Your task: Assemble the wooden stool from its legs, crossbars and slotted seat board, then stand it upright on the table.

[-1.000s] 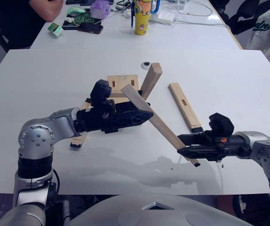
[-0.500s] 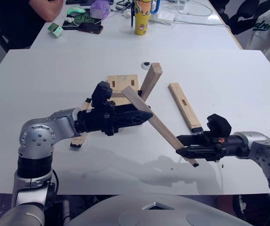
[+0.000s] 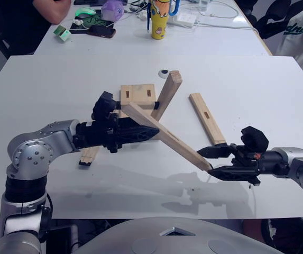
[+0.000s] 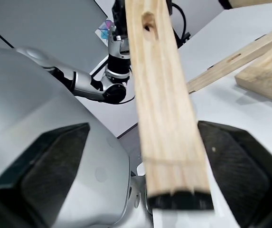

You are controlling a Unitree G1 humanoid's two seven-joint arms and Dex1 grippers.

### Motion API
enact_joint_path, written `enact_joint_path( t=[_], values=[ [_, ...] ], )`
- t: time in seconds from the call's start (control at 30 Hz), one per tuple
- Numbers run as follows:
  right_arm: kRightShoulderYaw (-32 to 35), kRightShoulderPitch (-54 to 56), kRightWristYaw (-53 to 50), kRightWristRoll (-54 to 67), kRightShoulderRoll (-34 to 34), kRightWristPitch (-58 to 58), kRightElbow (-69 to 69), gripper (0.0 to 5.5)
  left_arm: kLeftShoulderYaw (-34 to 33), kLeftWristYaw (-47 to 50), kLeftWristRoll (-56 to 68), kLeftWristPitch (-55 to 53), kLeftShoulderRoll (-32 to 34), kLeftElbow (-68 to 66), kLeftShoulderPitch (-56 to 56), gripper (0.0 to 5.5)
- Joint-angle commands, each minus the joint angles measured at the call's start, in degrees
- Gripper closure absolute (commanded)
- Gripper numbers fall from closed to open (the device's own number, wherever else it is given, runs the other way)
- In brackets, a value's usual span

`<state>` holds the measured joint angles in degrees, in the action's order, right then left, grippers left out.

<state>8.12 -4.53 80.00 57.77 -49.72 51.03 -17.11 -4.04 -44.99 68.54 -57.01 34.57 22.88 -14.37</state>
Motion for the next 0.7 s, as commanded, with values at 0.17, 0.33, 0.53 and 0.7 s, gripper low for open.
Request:
enact_joint_path(
  t=[0.17,0.33,0.53,0.7],
  values=[
    [1.4,-1.4,-7.3,-9.7,3.2,-9.3,5.4,0.68,-7.9,-2.9,-3.7,0.4,9.2,-0.7,4.9,3.47],
    [-7.3,-2.1,-27.2,-26.8,17.3,-23.9,3.7,0.68,-13.3,-10.0,-7.7,1.4,18.6,-4.0,7.4,3.47],
    [-13.4,-4.2,-52.1,-40.2,35.2,-31.7,3.8,0.68,-15.5,-17.2,-13.9,5.6,25.6,-13.4,3.1,3.47],
    [-14.8,-5.9,-61.9,-39.4,44.7,-29.3,0.0,0.68,-15.0,-22.0,-17.9,8.6,28.7,-20.1,-1.0,3.47]
  ],
)
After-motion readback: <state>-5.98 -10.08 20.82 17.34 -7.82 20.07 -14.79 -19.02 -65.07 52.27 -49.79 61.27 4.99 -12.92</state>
